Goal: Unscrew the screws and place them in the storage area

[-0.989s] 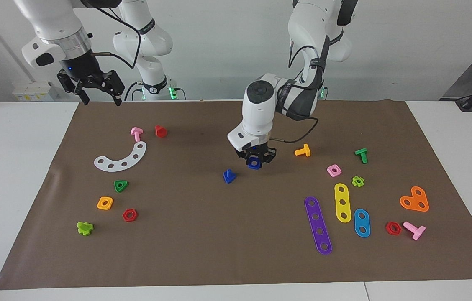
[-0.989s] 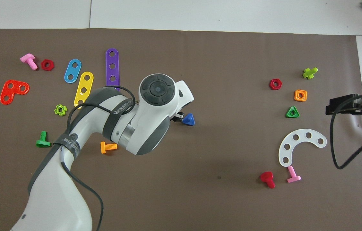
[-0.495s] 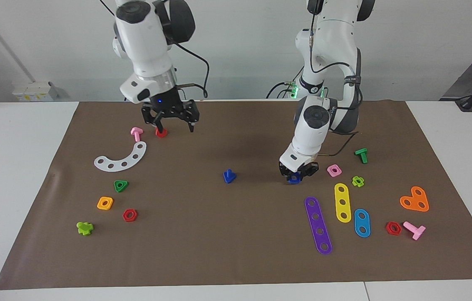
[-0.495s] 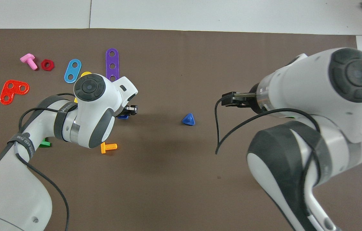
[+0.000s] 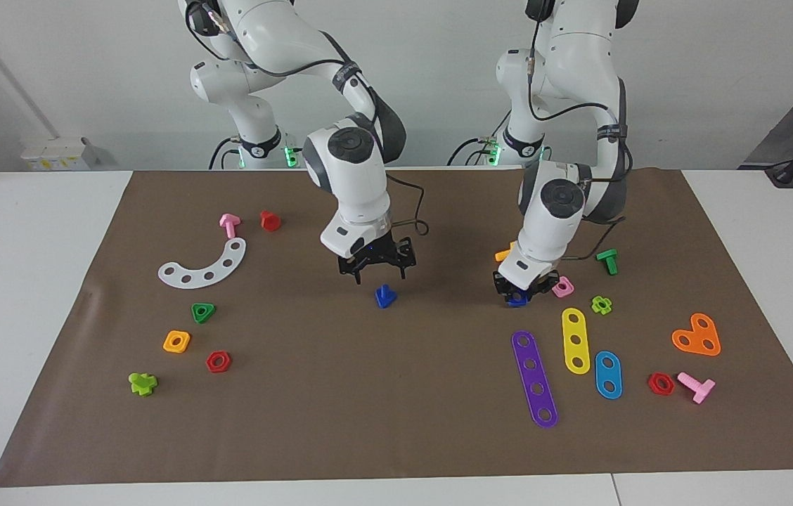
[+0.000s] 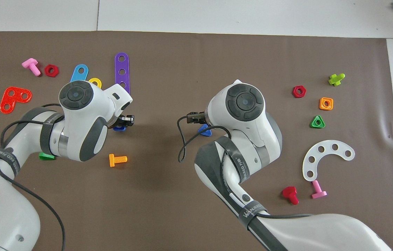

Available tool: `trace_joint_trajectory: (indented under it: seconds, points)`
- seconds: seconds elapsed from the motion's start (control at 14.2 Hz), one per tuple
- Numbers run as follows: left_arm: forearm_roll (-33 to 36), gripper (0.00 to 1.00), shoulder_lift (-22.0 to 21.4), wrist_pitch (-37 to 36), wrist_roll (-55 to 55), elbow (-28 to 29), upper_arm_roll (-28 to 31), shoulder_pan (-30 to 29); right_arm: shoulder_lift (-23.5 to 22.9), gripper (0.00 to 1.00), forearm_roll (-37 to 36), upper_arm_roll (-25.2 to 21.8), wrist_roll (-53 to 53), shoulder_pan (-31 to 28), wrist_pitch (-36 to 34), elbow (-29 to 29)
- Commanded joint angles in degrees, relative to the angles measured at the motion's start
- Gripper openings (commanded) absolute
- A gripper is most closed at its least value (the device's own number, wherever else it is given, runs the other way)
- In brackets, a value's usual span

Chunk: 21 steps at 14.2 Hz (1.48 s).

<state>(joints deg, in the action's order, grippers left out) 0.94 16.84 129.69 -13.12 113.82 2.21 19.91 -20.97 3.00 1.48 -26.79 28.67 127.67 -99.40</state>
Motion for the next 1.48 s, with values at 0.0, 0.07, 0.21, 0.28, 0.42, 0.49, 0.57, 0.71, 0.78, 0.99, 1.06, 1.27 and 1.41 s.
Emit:
trace_joint_trajectory:
  seconds: [0.0, 0.07, 0.21, 0.28, 0.42, 0.49, 0.57, 0.71, 0.78, 0.99, 1.06, 1.27, 1.41]
  points:
    - [0.99, 0.64, -2.16, 1.26, 3.26, 3.07, -0.28, -0.92, -1.08, 1.00, -1.06, -0.34, 1.04, 1.11, 4.15, -2.99]
    - [0.99, 0.75, -2.16, 1.00, 3.71, 3.07, -0.28, -1.10, -2.31, 1.00, -2.03, -0.34, 1.13, 1.48, 5.30, -2.91]
    - [0.99, 0.99, -2.59, 0.82, 3.72, 2.90, -0.28, -1.45, -3.81, 0.99, -2.91, -0.34, 1.13, 2.26, 5.92, -3.17]
    - [0.99, 1.00, -3.29, 0.56, 3.80, 2.90, -0.19, -1.54, -3.73, 0.96, -3.17, -0.34, 1.21, 2.97, 5.92, -4.04]
    - [0.99, 1.00, -6.01, 0.04, 5.55, 2.90, -0.10, -3.55, -3.64, 0.85, -4.66, -0.34, 2.26, 2.36, 6.01, -4.83]
    - [0.99, 1.00, -7.68, -1.36, 7.65, 2.72, -0.10, -4.00, -3.64, 0.72, -4.67, -0.34, 2.71, 2.36, 6.10, -5.10]
    - [0.99, 1.00, -9.52, -3.11, 9.93, 2.55, -0.01, -5.39, -3.81, 0.58, -4.76, -0.34, 2.54, 2.36, 6.36, -5.45]
    - [0.99, 1.00, -13.39, -6.37, 14.42, 2.28, -0.01, -8.47, -3.73, 0.41, -4.76, -0.34, 2.45, 2.45, 7.67, -5.98]
    - [0.99, 1.00, -14.63, -8.21, 16.27, 1.76, -0.01, -9.53, -3.81, 0.40, -4.76, -0.34, 2.36, 2.53, 7.77, -5.98]
    - [0.90, 1.00, -18.23, -13.83, 21.19, -1.22, -0.01, -13.48, -3.90, 0.37, -4.76, -0.34, 2.10, 2.53, 8.99, -5.81]
    - [0.90, 1.00, -19.81, -16.12, 21.73, -2.54, 0.16, -14.10, -4.16, 0.37, -4.76, -0.34, 1.75, 2.62, 10.39, -5.89]
    - [0.82, 1.00, -19.92, -26.82, 22.17, -12.79, 0.16, -15.87, -4.34, 0.37, -4.76, -0.34, 1.83, 2.53, 11.80, -5.90]
    - [0.29, 1.00, -18.86, -31.85, 22.26, -19.66, 0.16, -15.87, -4.34, 0.37, -4.76, -0.34, 1.92, 2.45, 11.90, -5.98]
